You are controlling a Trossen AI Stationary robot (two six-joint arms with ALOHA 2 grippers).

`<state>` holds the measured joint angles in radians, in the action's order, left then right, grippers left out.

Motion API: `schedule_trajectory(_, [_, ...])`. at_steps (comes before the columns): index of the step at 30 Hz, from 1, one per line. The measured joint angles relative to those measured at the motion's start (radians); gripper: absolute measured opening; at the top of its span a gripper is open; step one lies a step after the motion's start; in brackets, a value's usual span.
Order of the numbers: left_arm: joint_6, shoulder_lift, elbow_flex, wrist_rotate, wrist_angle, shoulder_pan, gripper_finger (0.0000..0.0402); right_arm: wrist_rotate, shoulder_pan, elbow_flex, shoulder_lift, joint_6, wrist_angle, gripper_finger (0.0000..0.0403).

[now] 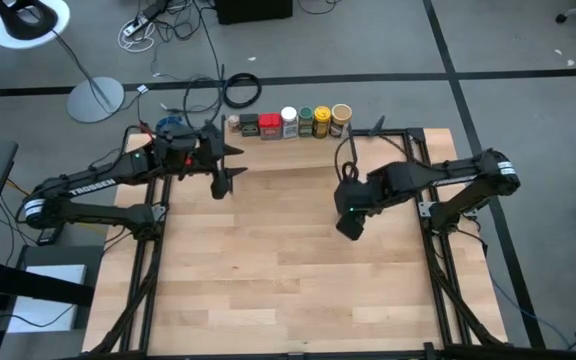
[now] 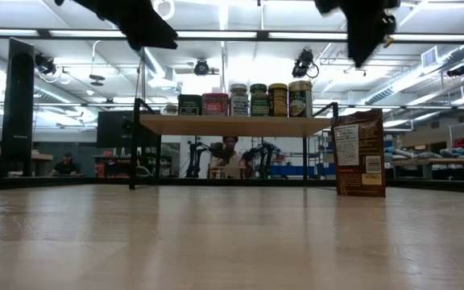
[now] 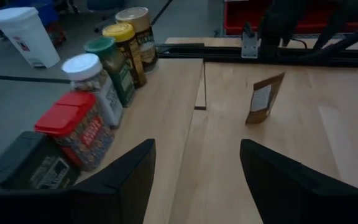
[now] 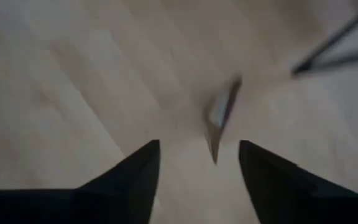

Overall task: Shelf spices
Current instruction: Put the orange seasoning pack on the shelf

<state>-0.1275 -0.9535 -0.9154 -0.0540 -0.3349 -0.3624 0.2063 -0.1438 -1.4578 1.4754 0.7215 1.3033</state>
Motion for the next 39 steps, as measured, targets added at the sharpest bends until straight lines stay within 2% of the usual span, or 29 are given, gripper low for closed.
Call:
schedule_trajectory(4, [0.001, -0.001, 0.076, -0.002, 0.092, 0.005, 0.0239, -0.024, 0.002, 0.098, 0.002, 0.059, 0.003, 0.0269])
schedule_trajectory(7, [0.002, -0.001, 0.116, 0.000, 0.158, 0.004, 0.0239, -0.046, 0.002, 0.137, 0.002, 0.072, -0.022, 0.0285])
schedule_trajectory(11, [0.002, -0.001, 0.129, 0.000, 0.207, 0.004, 0.0239, -0.076, 0.012, 0.182, 0.001, 0.072, -0.087, 0.0281])
schedule_trajectory(17, [0.008, 0.000, 0.129, 0.000, 0.212, 0.004, 0.0239, -0.032, 0.062, 0.260, 0.001, 0.078, -0.097, 0.0262])
schedule_trajectory(22, [0.017, 0.000, 0.129, 0.000, 0.211, 0.004, 0.0239, -0.083, 0.091, 0.318, 0.001, 0.020, -0.222, 0.0244])
schedule_trajectory(25, [0.027, 0.000, 0.129, 0.000, 0.211, 0.004, 0.0239, -0.079, 0.101, 0.336, 0.001, 0.010, -0.236, 0.0222])
schedule_trajectory(28, [0.028, 0.000, 0.129, 0.000, 0.212, 0.004, 0.0239, -0.051, 0.106, 0.341, 0.001, -0.002, -0.233, 0.0180])
schedule_trajectory(35, [0.038, 0.000, 0.129, 0.000, 0.211, 0.004, 0.0239, -0.018, 0.113, 0.341, 0.001, -0.073, -0.238, 0.0019])
schedule_trajectory(39, [0.057, -0.001, 0.129, 0.000, 0.209, 0.004, 0.0239, -0.014, 0.125, 0.311, 0.001, -0.109, -0.237, 0.0009])
